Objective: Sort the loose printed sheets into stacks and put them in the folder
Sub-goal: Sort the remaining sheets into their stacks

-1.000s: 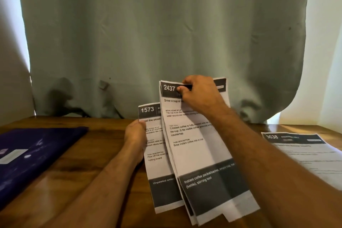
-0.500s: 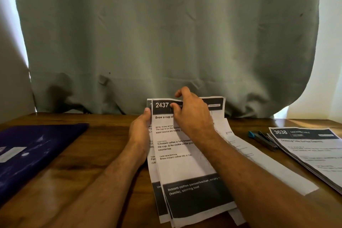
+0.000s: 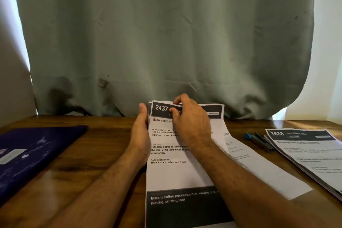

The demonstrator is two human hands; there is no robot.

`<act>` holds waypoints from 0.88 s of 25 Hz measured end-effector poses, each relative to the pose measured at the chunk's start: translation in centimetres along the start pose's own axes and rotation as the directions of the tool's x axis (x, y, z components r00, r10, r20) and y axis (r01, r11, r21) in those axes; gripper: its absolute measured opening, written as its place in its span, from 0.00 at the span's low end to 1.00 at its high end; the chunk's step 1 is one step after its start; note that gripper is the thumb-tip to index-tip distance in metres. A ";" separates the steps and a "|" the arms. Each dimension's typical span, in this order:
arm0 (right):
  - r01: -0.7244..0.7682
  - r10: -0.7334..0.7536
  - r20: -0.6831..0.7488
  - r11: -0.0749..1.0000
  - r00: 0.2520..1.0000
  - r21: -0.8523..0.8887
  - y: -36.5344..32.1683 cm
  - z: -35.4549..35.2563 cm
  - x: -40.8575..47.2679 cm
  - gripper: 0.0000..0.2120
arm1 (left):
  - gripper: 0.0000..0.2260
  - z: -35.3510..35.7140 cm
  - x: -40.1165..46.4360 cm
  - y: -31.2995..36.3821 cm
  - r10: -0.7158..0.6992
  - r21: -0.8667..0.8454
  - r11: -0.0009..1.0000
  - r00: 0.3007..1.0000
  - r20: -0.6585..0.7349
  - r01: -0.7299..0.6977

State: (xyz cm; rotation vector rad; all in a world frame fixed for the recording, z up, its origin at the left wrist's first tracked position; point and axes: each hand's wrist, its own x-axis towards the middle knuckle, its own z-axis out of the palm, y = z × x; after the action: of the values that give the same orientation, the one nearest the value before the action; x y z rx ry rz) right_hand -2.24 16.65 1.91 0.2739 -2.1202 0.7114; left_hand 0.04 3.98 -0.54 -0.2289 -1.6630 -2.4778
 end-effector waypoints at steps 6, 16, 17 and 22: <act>-0.019 0.015 0.056 0.997 0.998 0.068 0.1 -0.1 0.1 0.07 | 0.11 0.2 0.4 -0.6 0.106 0.197 0.976 0.991 -0.077 -0.089; 0.051 -0.058 0.235 0.998 0.970 0.037 -0.2 -1.0 0.1 0.20 | 0.04 -0.4 0.6 -0.6 0.196 0.216 0.962 0.974 -0.110 -0.169; 0.065 -0.070 0.248 0.997 0.966 0.030 -0.2 -1.0 0.1 0.21 | 0.04 -0.5 0.7 -0.6 0.196 0.210 0.963 0.974 -0.113 -0.169; 0.097 -0.089 0.285 0.995 0.955 -0.015 0.2 -1.3 0.2 0.20 | 0.06 -0.6 1.0 -1.0 0.187 0.144 0.975 0.977 -0.101 -0.172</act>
State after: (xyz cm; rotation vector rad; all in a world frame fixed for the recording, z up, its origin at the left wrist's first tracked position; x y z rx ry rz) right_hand -1.61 17.52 2.64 0.4821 -2.3687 0.6150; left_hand -1.15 3.77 -1.51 -0.2072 -1.6739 -2.1957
